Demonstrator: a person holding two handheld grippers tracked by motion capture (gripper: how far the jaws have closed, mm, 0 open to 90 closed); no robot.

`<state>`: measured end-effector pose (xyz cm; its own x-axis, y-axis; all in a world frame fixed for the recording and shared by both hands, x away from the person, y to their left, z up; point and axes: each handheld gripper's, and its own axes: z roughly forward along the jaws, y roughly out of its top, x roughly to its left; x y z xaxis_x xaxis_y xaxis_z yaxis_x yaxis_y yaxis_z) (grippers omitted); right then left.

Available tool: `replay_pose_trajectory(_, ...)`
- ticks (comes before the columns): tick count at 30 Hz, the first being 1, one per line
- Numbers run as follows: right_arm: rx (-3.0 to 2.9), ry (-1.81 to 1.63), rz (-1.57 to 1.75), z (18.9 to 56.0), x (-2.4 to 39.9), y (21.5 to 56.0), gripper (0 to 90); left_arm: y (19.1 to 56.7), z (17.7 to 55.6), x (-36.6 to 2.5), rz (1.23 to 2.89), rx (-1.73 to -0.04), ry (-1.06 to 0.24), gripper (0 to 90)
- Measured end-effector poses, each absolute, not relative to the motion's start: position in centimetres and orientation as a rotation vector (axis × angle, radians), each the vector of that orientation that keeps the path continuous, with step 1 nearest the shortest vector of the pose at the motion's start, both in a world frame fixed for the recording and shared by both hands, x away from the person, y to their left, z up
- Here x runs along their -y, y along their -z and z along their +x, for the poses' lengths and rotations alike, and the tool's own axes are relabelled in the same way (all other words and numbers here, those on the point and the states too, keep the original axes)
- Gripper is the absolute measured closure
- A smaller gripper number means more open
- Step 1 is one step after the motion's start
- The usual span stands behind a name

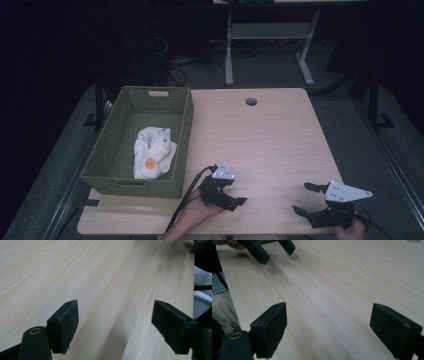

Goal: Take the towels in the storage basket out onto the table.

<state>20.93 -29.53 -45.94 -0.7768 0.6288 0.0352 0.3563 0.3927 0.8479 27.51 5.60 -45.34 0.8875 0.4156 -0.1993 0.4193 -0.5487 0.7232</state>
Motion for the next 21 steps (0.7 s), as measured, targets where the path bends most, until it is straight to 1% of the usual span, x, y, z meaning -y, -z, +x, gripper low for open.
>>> replay_pose_trajectory(7, -2.356, -1.337, 0.864, 20.9, 29.5, 45.9, 13.8, 44.0, 28.0, -5.8, 2.237, -0.550, -0.011, 22.8)
replay_pose_trajectory(14, -2.350, -1.345, 0.864, 20.9, 29.6, 45.9, 13.8, 42.5, 28.7, -5.6, 2.233, -0.538, -0.002, 22.9)
replay_pose_trajectory(21, -2.349, -1.352, 0.862, 20.8, 29.7, 45.8, 13.8, 40.9, 29.9, -5.4, 2.267, -0.518, 0.007, 23.0)
